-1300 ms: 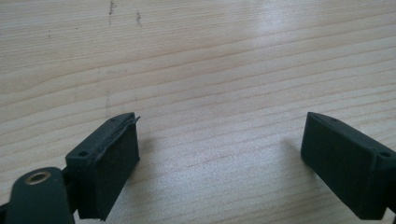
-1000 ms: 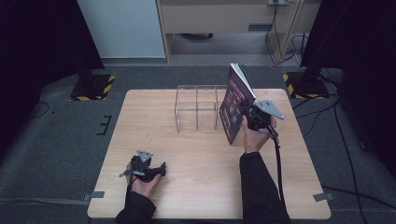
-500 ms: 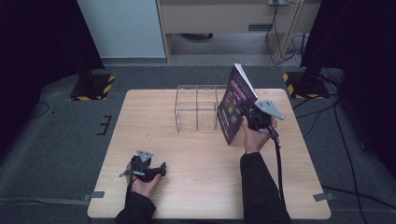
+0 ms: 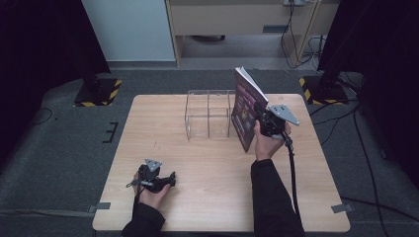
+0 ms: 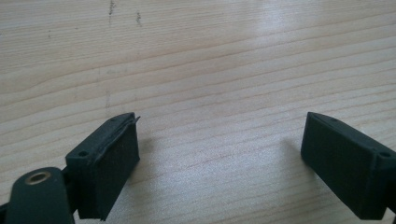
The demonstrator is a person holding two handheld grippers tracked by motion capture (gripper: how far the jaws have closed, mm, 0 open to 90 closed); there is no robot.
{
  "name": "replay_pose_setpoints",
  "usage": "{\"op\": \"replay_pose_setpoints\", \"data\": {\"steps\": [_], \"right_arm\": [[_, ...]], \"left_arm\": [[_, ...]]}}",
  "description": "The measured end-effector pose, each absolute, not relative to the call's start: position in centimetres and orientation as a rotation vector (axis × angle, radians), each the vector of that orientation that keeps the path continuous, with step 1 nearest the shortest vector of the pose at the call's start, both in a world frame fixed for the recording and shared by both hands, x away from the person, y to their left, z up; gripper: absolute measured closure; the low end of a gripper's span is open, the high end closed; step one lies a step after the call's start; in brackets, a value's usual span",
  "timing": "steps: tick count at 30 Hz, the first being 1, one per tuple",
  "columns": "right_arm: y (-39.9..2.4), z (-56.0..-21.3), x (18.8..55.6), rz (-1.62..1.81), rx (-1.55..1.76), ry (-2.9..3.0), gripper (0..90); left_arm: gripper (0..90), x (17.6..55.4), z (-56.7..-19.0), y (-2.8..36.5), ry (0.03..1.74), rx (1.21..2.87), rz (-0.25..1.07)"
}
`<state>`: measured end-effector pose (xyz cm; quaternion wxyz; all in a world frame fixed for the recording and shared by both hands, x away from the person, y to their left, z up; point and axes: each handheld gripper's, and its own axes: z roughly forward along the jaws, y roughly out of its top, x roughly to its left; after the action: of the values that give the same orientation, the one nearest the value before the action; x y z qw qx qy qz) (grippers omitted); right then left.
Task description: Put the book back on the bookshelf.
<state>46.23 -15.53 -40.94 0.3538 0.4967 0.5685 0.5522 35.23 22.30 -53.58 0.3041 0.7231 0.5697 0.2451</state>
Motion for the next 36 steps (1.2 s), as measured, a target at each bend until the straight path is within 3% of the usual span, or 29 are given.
{"op": "replay_pose_setpoints", "data": {"steps": [23,36], "right_arm": [[-14.1,-41.6,46.1,1.34,1.194,1.411,83.4],[-15.2,-41.8,46.3,1.343,1.244,1.425,56.0]], "left_arm": [[10.6,35.2,-53.6,22.3,1.509,1.916,0.65],[10.6,35.2,-53.6,22.3,1.509,1.915,0.65]]}}
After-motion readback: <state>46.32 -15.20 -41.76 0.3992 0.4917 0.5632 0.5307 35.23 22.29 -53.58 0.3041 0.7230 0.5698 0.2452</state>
